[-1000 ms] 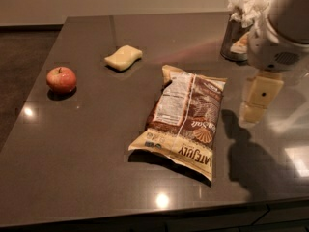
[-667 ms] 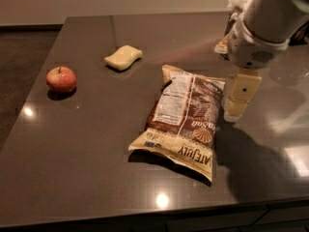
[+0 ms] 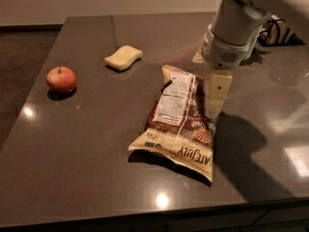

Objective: Move brown chip bag near apple

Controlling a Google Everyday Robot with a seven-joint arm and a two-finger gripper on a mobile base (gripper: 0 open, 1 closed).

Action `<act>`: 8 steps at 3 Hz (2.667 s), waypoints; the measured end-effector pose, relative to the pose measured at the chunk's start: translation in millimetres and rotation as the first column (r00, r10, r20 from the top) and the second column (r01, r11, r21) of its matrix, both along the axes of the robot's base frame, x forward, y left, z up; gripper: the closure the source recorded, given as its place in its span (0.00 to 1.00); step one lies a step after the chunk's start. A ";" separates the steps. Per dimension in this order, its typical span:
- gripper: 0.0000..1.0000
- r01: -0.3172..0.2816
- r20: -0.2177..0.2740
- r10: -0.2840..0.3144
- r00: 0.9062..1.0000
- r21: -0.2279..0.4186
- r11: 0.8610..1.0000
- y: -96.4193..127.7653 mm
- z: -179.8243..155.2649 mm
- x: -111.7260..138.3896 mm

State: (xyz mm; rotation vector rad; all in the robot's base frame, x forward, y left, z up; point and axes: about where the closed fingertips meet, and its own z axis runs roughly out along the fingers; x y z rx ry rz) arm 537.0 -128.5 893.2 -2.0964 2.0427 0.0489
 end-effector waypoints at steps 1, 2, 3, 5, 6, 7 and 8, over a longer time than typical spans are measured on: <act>0.00 -0.019 -0.051 0.018 0.999 -0.004 1.000 9.3 -18.7 5.8; 0.18 -0.041 -0.088 0.040 0.995 -0.004 0.999 20.3 -28.2 2.5; 0.40 -0.066 -0.104 0.067 0.992 0.011 0.998 33.7 -23.9 -1.1; 0.86 -0.111 -0.129 0.128 0.983 0.130 0.985 84.8 2.3 -11.2; 1.00 -0.075 -0.175 0.110 0.978 0.195 0.978 116.9 8.5 -13.6; 1.00 0.045 -0.235 0.005 0.972 0.206 0.977 141.8 13.3 0.0; 1.00 0.185 -0.278 -0.126 0.952 0.199 0.962 165.4 18.7 17.5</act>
Offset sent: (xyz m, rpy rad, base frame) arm -0.0066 0.0294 -0.0373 -0.0160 0.1493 0.0674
